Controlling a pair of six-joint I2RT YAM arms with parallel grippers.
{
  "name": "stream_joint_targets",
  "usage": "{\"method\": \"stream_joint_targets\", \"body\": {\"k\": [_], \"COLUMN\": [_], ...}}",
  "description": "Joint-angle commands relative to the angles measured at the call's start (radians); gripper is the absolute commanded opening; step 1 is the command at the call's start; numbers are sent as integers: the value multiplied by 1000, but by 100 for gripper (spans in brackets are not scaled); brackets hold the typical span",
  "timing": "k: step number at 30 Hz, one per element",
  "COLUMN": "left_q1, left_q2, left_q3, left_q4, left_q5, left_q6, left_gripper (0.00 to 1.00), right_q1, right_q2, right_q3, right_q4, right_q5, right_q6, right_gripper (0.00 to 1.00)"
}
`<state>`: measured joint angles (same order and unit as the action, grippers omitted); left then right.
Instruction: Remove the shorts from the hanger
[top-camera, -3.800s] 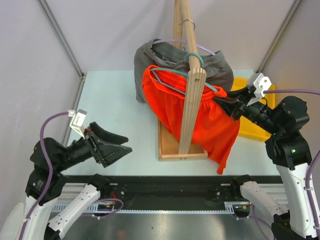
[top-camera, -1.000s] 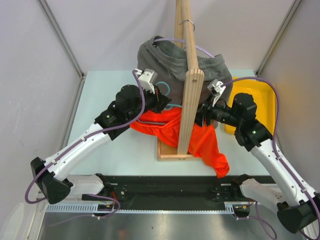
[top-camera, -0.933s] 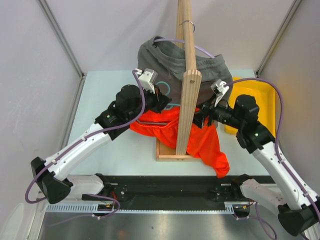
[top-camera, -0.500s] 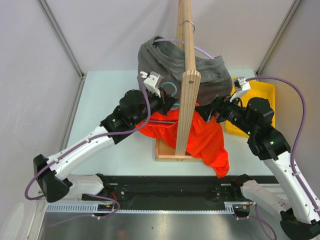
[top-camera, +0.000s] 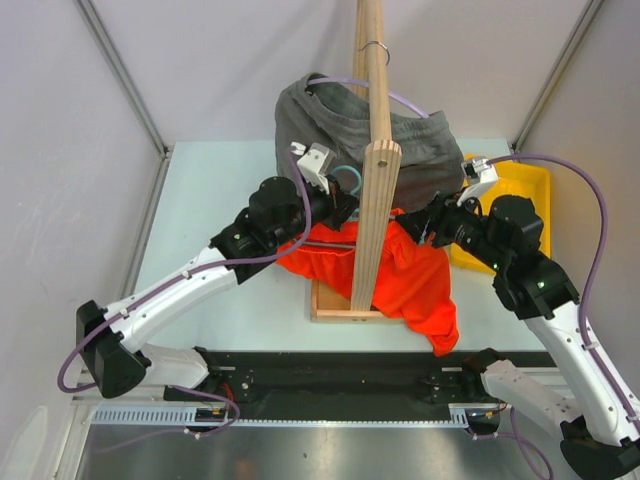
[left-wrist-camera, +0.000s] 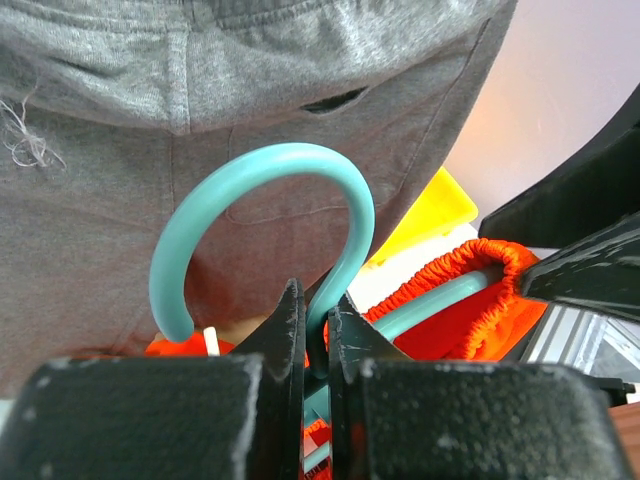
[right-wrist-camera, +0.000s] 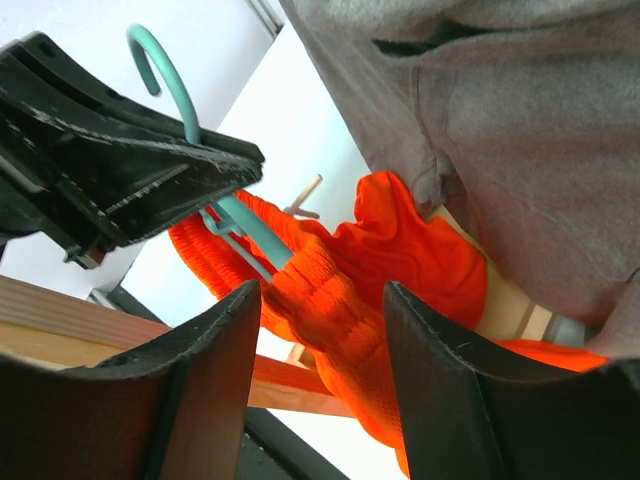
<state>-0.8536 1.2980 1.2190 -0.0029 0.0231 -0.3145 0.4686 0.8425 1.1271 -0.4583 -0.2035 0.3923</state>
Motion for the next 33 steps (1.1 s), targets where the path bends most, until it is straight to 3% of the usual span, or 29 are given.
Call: {"method": "stream_joint_targets", "body": {"k": [1,5,6,8,9,10,17,22,25,28,29,33], "left_q1": [-4,-4,-4,-4,-4,-4,-4,10,37,77,91,160], "left_q2": [-16,-20,-23,-28,-37,-43,-173,-305,-355,-330,-316,-214], "left_q3": [62,63,65,65,63,59,-61,-189,-216,-182,-173,-156], "left_q4": [75,84,81,72,61,55,112,161,198,198,198,300], "left_q5": [15,26,23,-12,-21,-64,-293,-468,-434,-294,-190,70], "left_q6": [-31,-40,-41,-43,-46,-55,-121,-225,-282,-355,-383,-547], "left_gripper": [0,0,0,0,0,0,0,0,0,0,0,0], "right_q1": [4,5,5,4,5,5,5,4,4,4,4,15], "right_q2": [-20,-8,-6,-17,-23,-45,-236,-368,-413,-363,-338,-180], "right_q3": [-23,-38,-36,-36,-38,-41,-151,-239,-309,-352,-354,-325], "right_q4": [39,52,52,40,37,20,-55,-170,-117,45,85,222], "right_q5": [-14,-8,5,68,94,126,530,691,620,348,214,-58], "right_q6": [8,17,19,28,31,45,138,229,252,205,198,203], "right_gripper": [56,47,34,21,3,0,0,0,0,0,0,0]}}
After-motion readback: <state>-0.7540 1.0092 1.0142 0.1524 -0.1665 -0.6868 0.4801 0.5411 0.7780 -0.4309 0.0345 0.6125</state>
